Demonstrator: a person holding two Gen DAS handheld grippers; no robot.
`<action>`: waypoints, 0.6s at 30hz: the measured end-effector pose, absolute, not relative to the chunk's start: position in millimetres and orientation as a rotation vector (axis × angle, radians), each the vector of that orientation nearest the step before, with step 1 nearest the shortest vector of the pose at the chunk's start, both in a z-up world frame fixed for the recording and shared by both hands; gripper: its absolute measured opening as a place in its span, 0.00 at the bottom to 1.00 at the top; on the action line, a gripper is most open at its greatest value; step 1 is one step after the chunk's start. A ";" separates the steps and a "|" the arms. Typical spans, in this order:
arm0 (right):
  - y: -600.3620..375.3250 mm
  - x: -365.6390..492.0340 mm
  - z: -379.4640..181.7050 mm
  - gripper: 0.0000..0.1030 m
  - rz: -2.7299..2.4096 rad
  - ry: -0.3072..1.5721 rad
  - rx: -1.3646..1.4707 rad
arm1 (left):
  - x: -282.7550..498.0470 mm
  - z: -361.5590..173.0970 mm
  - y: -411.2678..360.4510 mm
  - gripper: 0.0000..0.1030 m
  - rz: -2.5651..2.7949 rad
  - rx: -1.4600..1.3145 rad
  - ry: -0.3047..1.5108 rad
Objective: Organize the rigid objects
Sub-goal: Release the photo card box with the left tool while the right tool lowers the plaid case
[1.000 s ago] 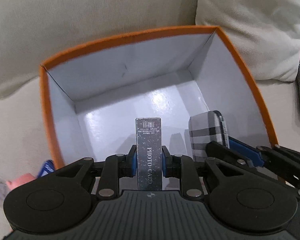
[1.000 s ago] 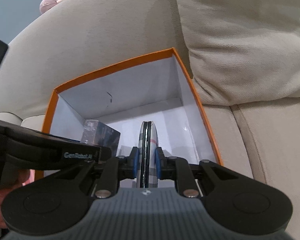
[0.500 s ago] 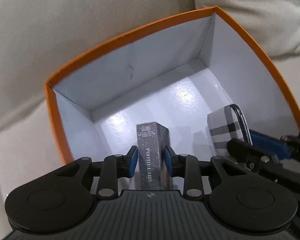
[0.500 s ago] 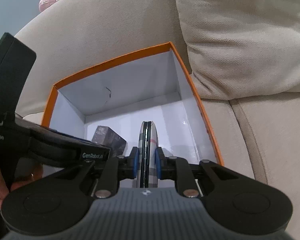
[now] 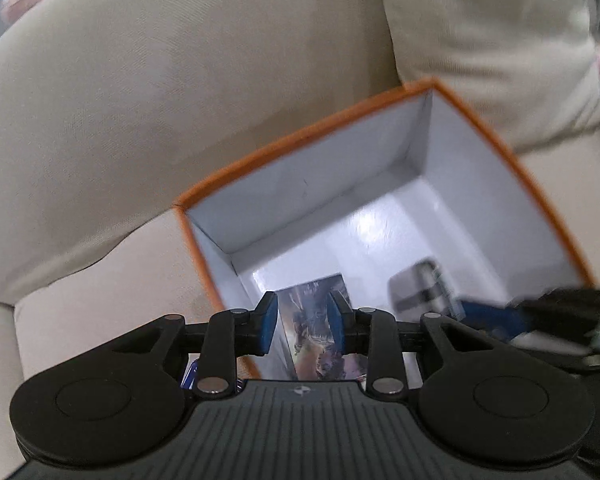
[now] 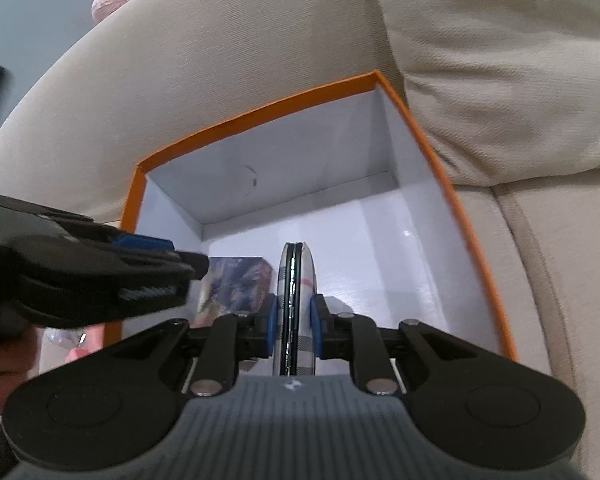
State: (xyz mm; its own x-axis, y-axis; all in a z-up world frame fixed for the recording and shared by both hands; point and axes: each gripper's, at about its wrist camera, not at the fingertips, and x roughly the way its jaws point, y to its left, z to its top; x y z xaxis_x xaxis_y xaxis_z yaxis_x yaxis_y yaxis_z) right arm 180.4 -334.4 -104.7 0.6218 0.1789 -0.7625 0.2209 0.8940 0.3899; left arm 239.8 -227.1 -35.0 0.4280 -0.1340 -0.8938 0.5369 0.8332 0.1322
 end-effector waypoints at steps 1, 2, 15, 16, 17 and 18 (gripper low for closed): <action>-333.3 181.4 -105.7 0.17 -0.021 0.916 0.495 | 239.0 -29.1 -219.9 0.34 -0.428 0.402 1.041; -331.8 182.8 -107.3 0.17 -0.015 0.924 0.510 | 237.8 -22.1 -210.9 0.35 -0.418 0.364 1.029; -319.2 221.1 -127.0 0.17 -0.015 0.985 0.523 | 233.1 -35.7 -150.8 0.27 -0.380 0.048 1.133; -319.1 223.9 -127.6 0.17 -0.012 0.981 0.527 | 233.0 -36.8 -148.3 0.24 -0.384 0.022 1.142; -320.4 226.7 -128.1 0.17 -0.004 0.977 0.536 | 230.3 -36.0 -145.7 0.22 -0.390 0.007 1.145; -322.5 229.6 -129.3 0.17 0.008 0.974 0.555 | 230.5 -37.6 -145.7 0.20 -0.396 -0.005 1.143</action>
State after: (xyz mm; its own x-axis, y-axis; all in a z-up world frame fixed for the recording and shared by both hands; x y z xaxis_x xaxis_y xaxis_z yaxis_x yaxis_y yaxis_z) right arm 229.6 -322.5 -129.3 0.5733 0.2496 -0.7804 0.2367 0.8614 0.4495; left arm 230.5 -145.7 -37.6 0.3529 -0.3085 -0.8833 0.3039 0.9307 -0.2036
